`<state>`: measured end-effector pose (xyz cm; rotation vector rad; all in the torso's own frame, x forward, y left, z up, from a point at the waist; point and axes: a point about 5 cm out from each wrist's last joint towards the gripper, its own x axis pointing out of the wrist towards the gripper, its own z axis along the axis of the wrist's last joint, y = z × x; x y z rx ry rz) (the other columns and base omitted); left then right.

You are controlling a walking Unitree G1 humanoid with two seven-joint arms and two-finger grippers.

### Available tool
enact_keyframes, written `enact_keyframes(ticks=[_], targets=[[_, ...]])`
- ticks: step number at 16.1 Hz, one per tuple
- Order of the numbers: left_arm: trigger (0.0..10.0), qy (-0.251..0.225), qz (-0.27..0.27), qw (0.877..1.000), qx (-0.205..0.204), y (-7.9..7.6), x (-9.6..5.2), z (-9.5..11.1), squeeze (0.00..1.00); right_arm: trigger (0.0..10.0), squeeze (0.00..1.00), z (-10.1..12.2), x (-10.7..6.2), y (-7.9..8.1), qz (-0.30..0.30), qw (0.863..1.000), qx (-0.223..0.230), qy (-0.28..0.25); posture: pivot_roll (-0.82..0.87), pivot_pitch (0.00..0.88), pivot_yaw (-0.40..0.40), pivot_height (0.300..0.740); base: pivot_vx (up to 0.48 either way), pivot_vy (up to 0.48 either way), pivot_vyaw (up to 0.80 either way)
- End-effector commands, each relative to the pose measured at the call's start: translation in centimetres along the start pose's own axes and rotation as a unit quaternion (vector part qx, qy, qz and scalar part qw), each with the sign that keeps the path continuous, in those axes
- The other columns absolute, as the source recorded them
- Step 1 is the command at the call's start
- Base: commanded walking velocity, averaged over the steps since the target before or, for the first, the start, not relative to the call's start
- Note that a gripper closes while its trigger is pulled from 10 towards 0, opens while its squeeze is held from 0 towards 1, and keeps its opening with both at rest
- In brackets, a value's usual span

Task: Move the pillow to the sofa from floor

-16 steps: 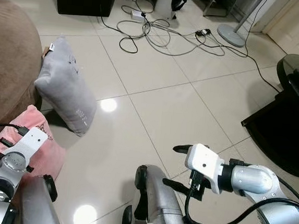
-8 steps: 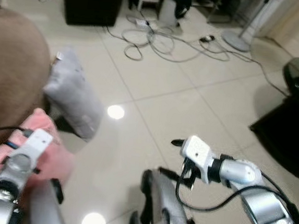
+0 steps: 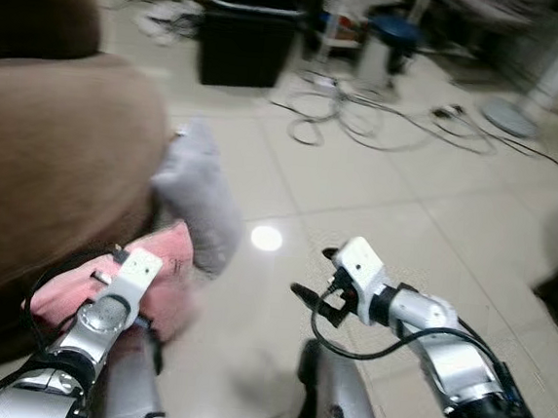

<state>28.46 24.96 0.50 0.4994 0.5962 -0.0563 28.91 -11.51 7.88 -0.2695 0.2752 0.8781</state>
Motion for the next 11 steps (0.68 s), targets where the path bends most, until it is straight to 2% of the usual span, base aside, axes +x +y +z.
enact_keyframes(ticks=[1, 3, 6, 8, 10, 11], targets=[[0.0, -0.043, -0.004, 0.999, -0.004, -0.2, 0.0, 1.3, 0.00, 10.0, 0.00, 0.2, -0.2, -0.5, -0.017, 1.000, 0.009, -0.012, 0.16, 0.000, -0.127, 0.526, 0.000, 0.000, 0.00], [0.0, -0.128, -0.032, 0.991, 0.003, -1.4, -0.9, 3.6, 0.00, 10.0, 0.00, 0.6, 0.0, -0.5, -0.051, 0.998, 0.024, -0.043, 0.20, 0.000, -0.084, 0.526, 0.000, 0.000, 0.00], [0.0, -0.180, -0.023, 0.983, 0.006, -1.2, -2.2, 5.3, 0.00, 10.0, 0.00, 0.7, -0.1, -1.0, -0.094, 0.990, 0.072, -0.074, 0.21, 0.000, -0.061, 0.526, 0.000, 0.000, 0.00], [0.0, -0.275, 0.021, 0.961, 0.018, 1.0, -4.7, 9.1, 0.00, 10.0, 0.00, 0.8, -0.9, -1.4, -0.126, 0.982, 0.099, -0.101, 0.22, 0.000, -0.043, 0.526, 0.000, 0.000, 0.00], [0.0, -0.325, 0.025, 0.945, 0.001, 1.8, -6.4, 11.2, 0.00, 10.0, 0.00, 1.5, -1.4, -1.6, -0.140, 0.977, 0.104, -0.120, 0.21, 0.000, -0.029, 0.526, 0.000, 0.000, 0.00], [0.0, -0.358, 0.021, 0.934, -0.002, 2.0, -7.5, 12.5, 0.00, 10.0, 0.00, 1.8, -1.7, -1.9, -0.152, 0.974, 0.110, -0.130, 0.21, 0.000, -0.028, 0.526, 0.000, 0.000, 0.00]])
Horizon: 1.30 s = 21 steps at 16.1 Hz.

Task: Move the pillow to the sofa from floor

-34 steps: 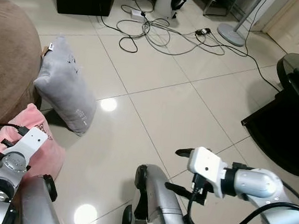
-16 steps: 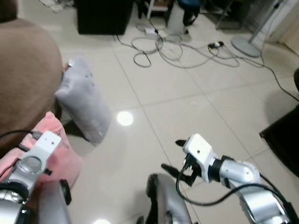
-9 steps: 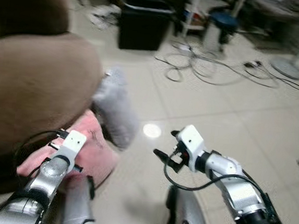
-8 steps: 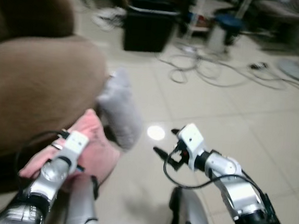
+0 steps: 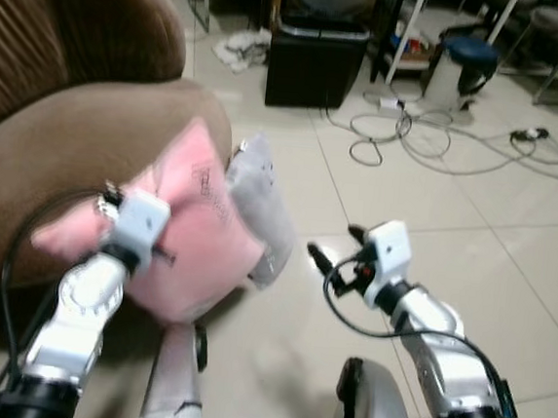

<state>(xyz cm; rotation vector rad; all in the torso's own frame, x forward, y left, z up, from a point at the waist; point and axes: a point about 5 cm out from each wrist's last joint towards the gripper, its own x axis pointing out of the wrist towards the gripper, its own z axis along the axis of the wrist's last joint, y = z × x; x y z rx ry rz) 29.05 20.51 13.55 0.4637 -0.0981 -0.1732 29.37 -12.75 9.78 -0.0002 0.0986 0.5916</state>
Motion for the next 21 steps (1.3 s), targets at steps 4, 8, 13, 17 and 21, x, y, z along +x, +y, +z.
enact_keyframes(ticks=[4, 8, 13, 17, 21], targets=[[4.7, -0.129, 0.071, 0.988, 0.044, 3.1, 0.9, 6.6, 0.00, 10.0, 0.00, 3.4, 0.7, -0.7, -0.029, 0.996, 0.031, -0.083, 0.21, 0.000, -0.029, 0.536, 0.000, 0.000, 0.00], [10.0, -0.144, 0.112, 0.977, 0.107, 4.0, 0.8, 8.2, 0.00, 10.0, 0.00, 3.8, 1.2, 0.1, -0.016, 0.995, 0.040, -0.089, 0.20, 0.000, -0.037, 0.576, 0.000, 0.000, 0.00], [10.0, -0.127, 0.134, 0.966, 0.180, 4.2, 1.1, 7.9, 0.00, 10.0, 0.00, 3.7, 1.6, 0.8, 0.010, 0.996, 0.034, -0.077, 0.21, 0.000, -0.063, 0.626, 0.000, 0.000, 0.00], [10.0, -0.123, 0.118, 0.966, 0.195, 3.3, 1.4, 7.5, 0.00, 10.0, 0.00, 4.1, 2.3, 0.8, 0.001, 0.997, 0.029, -0.072, 0.20, 0.000, -0.054, 0.661, 0.000, 0.000, 0.00], [10.0, -0.132, 0.148, 0.959, 0.204, 4.2, 1.6, 8.0, 0.00, 10.0, 0.00, 4.2, 2.2, 0.6, 0.000, 0.997, 0.027, -0.073, 0.19, 0.000, -0.053, 0.696, 0.000, 0.000, 0.00]])
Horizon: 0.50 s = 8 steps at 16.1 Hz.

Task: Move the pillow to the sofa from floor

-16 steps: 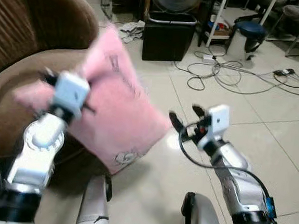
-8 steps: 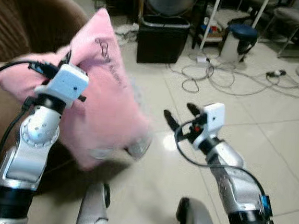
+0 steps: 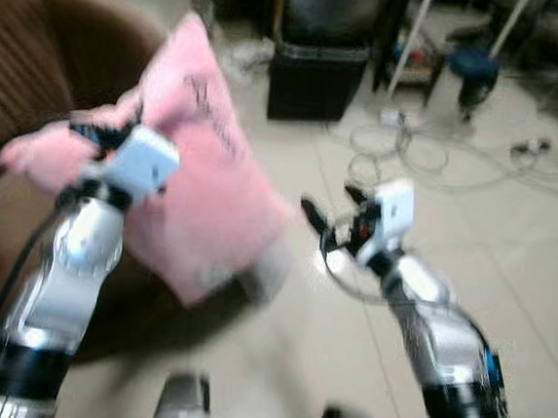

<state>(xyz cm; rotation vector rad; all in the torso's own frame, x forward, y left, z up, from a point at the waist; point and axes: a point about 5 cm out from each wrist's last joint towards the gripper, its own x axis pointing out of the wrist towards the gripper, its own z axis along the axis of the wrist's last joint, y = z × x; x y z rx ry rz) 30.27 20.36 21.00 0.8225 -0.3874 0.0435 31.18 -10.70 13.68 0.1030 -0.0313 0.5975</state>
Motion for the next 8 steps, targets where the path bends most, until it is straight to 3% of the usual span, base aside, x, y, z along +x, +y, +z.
enact_keyframes(ticks=[1, 4, 5, 6, 7, 8], targets=[[10.0, -0.030, 0.039, 0.999, 0.011, 1.5, 0.6, 1.1, 0.00, 10.0, 0.00, 0.1, 0.0, -0.2, -0.006, 1.000, -0.003, 0.002, 0.19, 0.000, -0.053, 0.701, 0.000, 0.000, 0.00], [10.0, -0.037, 0.050, 0.998, 0.017, 1.9, 0.6, 1.1, 0.00, 10.0, 0.00, 0.1, 0.0, -0.3, -0.004, 1.000, -0.004, 0.004, 0.19, 0.000, -0.053, 0.726, 0.000, 0.000, 0.00], [10.0, -0.018, 0.034, 0.999, -0.026, 1.0, 0.3, 0.5, 0.00, 10.0, 0.00, 0.1, 0.0, -0.2, -0.001, 1.000, -0.004, 0.004, 0.19, 0.000, -0.052, 0.740, 0.000, 0.000, 0.00], [10.0, -0.012, 0.030, 0.999, -0.040, 0.8, 0.2, 0.3, 0.00, 10.0, 0.00, 0.0, 0.0, -0.2, -0.001, 1.000, -0.004, 0.004, 0.19, 0.000, -0.052, 0.740, 0.000, 0.000, 0.00], [10.0, 0.017, 0.033, 0.994, -0.102, 0.0, 0.0, -0.3, 0.00, 10.0, 0.00, -0.1, 0.0, -0.1, -0.001, 1.000, -0.005, 0.006, 0.19, 0.000, -0.052, 0.740, 0.000, 0.000, 0.00], [10.0, 0.069, 0.028, 0.978, -0.194, -1.2, -0.4, -1.5, 0.00, 10.0, 0.00, -0.4, 0.0, -0.1, -0.009, 1.000, -0.003, 0.010, 0.19, 0.000, -0.052, 0.740, 0.000, 0.000, 0.00]])
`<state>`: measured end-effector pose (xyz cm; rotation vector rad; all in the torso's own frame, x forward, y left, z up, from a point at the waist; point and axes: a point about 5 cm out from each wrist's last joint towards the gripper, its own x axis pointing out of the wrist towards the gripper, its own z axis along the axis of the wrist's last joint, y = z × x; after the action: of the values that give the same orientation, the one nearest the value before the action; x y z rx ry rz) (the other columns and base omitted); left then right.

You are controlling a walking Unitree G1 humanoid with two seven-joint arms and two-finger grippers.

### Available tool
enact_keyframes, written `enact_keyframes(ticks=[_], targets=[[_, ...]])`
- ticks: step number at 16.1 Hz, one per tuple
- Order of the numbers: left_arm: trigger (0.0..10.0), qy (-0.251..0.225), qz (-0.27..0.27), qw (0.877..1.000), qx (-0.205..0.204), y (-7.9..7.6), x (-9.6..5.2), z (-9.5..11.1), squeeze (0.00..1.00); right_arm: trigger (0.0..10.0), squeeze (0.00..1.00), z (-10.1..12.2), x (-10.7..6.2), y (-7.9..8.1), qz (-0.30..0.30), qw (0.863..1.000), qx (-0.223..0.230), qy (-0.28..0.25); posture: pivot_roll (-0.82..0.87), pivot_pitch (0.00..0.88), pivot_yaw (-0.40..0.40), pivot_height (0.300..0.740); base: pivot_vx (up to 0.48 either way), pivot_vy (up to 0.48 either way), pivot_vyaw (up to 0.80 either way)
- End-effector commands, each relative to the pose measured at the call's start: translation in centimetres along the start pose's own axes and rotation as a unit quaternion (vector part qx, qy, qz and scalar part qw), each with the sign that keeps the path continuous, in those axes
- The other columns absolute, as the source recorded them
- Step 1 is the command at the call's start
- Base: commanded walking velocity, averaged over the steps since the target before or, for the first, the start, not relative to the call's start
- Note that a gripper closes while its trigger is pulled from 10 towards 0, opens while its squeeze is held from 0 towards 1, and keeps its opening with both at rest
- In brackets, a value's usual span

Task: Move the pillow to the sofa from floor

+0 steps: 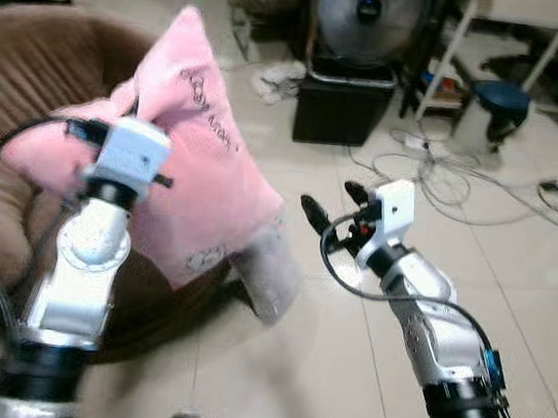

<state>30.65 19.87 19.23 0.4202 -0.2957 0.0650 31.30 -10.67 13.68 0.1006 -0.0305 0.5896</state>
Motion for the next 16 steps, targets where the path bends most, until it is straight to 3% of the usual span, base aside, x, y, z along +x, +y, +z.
enact_keyframes(ticks=[1, 2, 5, 7, 9, 12, 16], targets=[[10.0, 0.066, -0.014, 0.997, -0.045, -0.3, -0.7, -2.3, 0.00, 10.0, 0.00, -0.6, -0.1, -0.2, -0.014, 1.000, 0.002, 0.014, 0.19, 0.000, -0.052, 0.740, 0.000, 0.000, 0.00], [10.0, 0.104, -0.032, 0.993, -0.052, -1.0, -1.5, -3.6, 0.00, 10.0, 0.00, -1.1, -0.3, -0.2, -0.022, 0.999, 0.001, 0.025, 0.19, 0.000, -0.053, 0.740, 0.000, 0.000, 0.00], [10.0, 0.142, -0.060, 0.984, -0.085, -2.1, -3.0, -5.0, 0.00, 10.0, 0.00, -3.5, -1.3, -0.9, -0.052, 0.995, -0.005, 0.080, 0.20, 0.000, -0.058, 0.740, 0.000, 0.000, 0.00], [10.0, 0.144, -0.091, 0.982, -0.087, -2.9, -3.0, -4.9, 0.00, 10.0, 0.00, -5.5, -2.1, -2.3, -0.110, 0.984, -0.012, 0.140, 0.19, 0.000, -0.047, 0.740, 0.000, 0.000, 0.00], [10.0, 0.129, -0.110, 0.983, -0.072, -3.5, -2.8, -4.5, 0.00, 10.0, 0.00, -5.9, -2.4, -2.8, -0.130, 0.979, -0.032, 0.155, 0.17, 0.000, -0.035, 0.740, 0.000, 0.000, 0.00], [10.0, 0.104, -0.137, 0.985, -0.034, -4.3, -1.3, -3.5, 0.00, 10.0, 0.00, -3.7, -1.6, -3.1, -0.148, 0.981, -0.083, 0.098, 0.14, 0.000, -0.008, 0.740, 0.000, 0.000, 0.00], [10.0, 0.099, -0.157, 0.982, -0.043, -5.0, -1.3, -3.3, 0.00, 10.0, 0.00, -3.3, -3.0, -3.0, -0.181, 0.981, -0.044, 0.058, 0.06, 0.000, 0.066, 0.740, 0.000, 0.000, 0.00]])
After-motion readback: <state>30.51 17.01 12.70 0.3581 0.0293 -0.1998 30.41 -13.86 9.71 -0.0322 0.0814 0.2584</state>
